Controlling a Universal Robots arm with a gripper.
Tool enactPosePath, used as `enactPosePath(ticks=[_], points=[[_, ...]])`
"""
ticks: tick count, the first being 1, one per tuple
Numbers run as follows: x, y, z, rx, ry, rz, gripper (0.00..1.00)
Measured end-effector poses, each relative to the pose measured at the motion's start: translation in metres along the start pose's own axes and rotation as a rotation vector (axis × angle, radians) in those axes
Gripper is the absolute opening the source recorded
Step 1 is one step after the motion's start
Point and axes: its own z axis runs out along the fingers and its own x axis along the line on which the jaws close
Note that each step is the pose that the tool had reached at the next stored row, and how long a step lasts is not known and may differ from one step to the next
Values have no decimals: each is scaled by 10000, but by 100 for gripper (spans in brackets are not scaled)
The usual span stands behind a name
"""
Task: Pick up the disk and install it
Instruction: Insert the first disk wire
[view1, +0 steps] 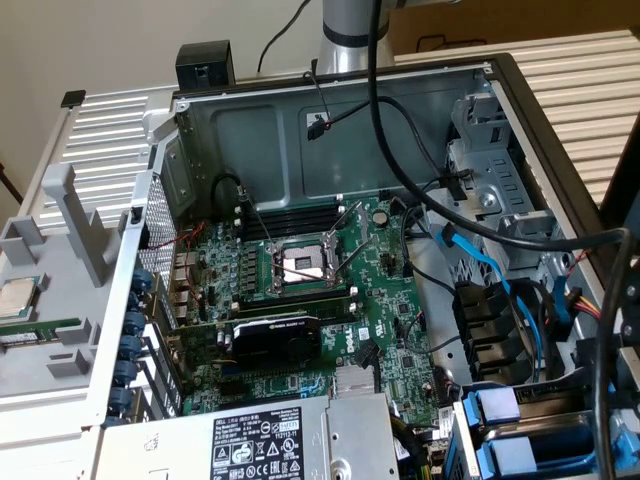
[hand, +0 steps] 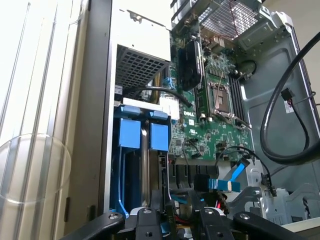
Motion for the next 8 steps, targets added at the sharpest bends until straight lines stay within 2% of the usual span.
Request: enactPosePath(ticks=[8], points=[[9, -2, 2, -12, 7, -19, 34]])
